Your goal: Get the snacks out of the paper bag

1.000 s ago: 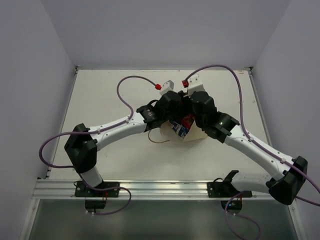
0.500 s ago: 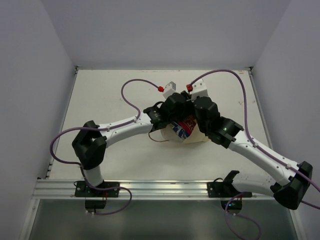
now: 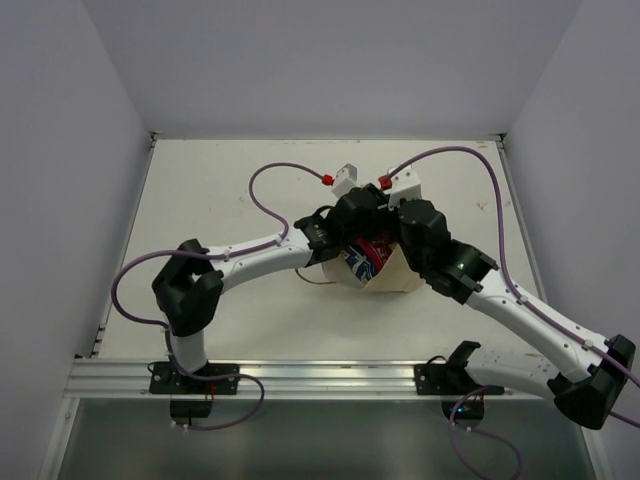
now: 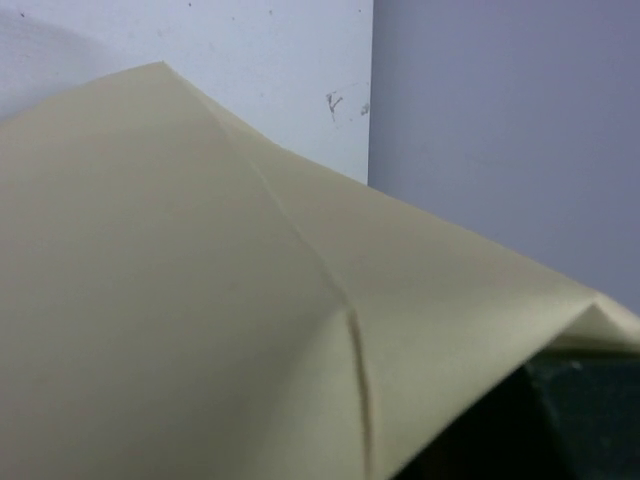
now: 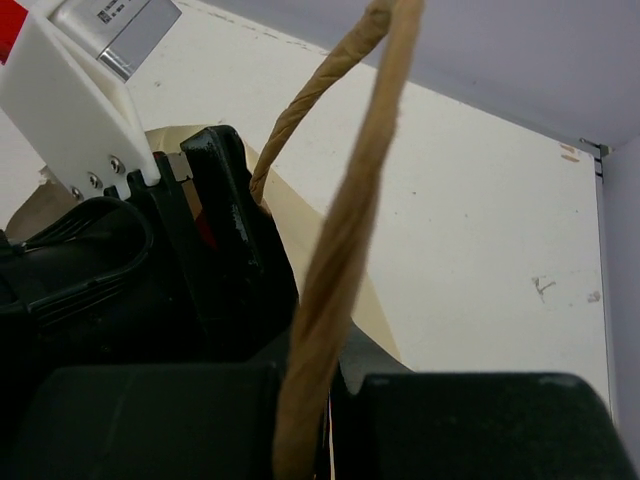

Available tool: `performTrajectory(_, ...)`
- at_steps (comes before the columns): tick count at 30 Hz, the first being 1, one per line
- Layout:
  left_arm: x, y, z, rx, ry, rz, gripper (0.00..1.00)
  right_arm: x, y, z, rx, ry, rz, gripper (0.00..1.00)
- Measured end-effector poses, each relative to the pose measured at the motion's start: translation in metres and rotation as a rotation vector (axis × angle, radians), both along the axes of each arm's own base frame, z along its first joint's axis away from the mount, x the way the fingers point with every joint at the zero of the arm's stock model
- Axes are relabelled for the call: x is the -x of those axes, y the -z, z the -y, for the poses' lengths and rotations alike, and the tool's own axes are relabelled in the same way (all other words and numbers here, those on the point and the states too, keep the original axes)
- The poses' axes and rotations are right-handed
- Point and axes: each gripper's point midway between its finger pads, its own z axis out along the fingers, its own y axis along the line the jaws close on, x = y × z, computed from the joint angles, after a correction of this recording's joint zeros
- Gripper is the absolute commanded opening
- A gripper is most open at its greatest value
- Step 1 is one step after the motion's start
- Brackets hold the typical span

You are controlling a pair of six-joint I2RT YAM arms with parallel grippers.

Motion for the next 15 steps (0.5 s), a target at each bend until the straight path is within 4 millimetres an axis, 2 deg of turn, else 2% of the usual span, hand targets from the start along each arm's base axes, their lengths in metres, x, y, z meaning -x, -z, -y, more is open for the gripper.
performTrajectory(8, -0.002, 0.011, 0.001, -0.017, 0.0, -0.001, 0.54, 0.005, 0.003, -0.001, 0.026, -0.039, -0.015, 0.0)
performTrajectory(15, -0.006, 0.025, 0.001, -0.041, -0.021, -0.009, 0.52, 0.008, 0.006, -0.005, 0.023, -0.071, -0.029, 0.0)
